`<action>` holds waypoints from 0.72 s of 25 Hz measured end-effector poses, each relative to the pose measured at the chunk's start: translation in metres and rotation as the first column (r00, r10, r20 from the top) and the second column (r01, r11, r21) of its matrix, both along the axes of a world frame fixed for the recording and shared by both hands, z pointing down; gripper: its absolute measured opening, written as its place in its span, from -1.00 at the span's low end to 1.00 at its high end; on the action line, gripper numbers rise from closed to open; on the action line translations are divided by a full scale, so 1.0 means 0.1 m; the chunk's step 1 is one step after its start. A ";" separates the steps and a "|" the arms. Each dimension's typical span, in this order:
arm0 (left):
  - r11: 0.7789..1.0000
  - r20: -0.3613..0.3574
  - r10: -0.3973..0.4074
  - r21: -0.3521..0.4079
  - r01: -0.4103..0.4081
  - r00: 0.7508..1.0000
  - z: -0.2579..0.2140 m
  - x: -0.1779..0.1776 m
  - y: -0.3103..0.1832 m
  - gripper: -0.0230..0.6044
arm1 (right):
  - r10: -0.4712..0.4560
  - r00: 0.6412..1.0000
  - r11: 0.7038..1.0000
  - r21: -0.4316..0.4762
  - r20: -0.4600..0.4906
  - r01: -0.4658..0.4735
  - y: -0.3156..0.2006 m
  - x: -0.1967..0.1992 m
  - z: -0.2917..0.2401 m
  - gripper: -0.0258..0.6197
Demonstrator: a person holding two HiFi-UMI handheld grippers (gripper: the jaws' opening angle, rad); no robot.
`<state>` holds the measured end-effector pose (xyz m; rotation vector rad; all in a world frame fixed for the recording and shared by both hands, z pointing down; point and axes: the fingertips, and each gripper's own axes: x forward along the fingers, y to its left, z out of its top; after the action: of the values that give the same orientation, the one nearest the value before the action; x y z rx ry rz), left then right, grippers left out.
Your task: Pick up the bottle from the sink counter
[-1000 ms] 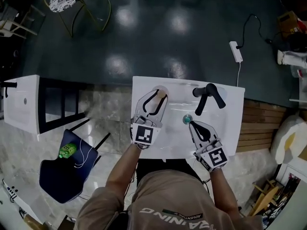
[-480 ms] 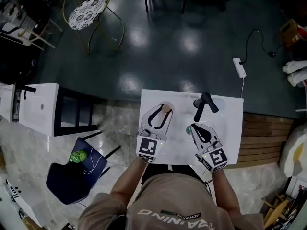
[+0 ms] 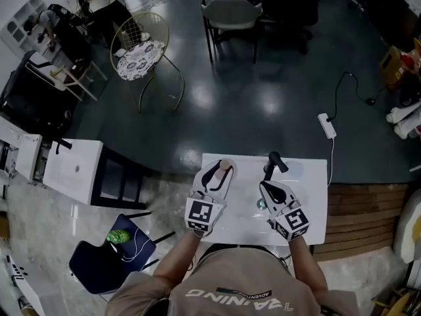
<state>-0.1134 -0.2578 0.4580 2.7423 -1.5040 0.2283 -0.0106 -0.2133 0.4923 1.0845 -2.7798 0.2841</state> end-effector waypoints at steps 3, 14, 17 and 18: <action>1.000 0.004 -0.006 0.011 0.006 1.000 -0.13 -0.02 -0.03 -0.52 | -0.002 1.000 1.000 0.030 0.023 0.001 -0.07 0.02 -0.13 -0.90; 0.998 -0.029 -0.001 0.061 0.003 1.000 -0.67 0.00 -0.09 -0.52 | 0.022 0.998 0.987 0.160 0.056 -0.030 -0.26 0.18 -0.70 -0.90; 0.998 -0.042 0.001 0.064 0.001 0.999 -0.76 -0.01 -0.06 -0.52 | 0.017 0.997 0.985 0.169 0.072 -0.029 -0.28 0.20 -0.83 -0.90; 0.998 -0.045 0.003 0.065 0.000 0.999 -0.80 -0.01 -0.06 -0.52 | 0.012 0.997 0.985 0.172 0.078 -0.025 -0.30 0.20 -0.88 -0.90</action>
<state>-0.1143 -0.2635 0.3785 2.7786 -1.5248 0.1189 0.0097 -0.2428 0.4046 1.1611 -2.9085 0.0890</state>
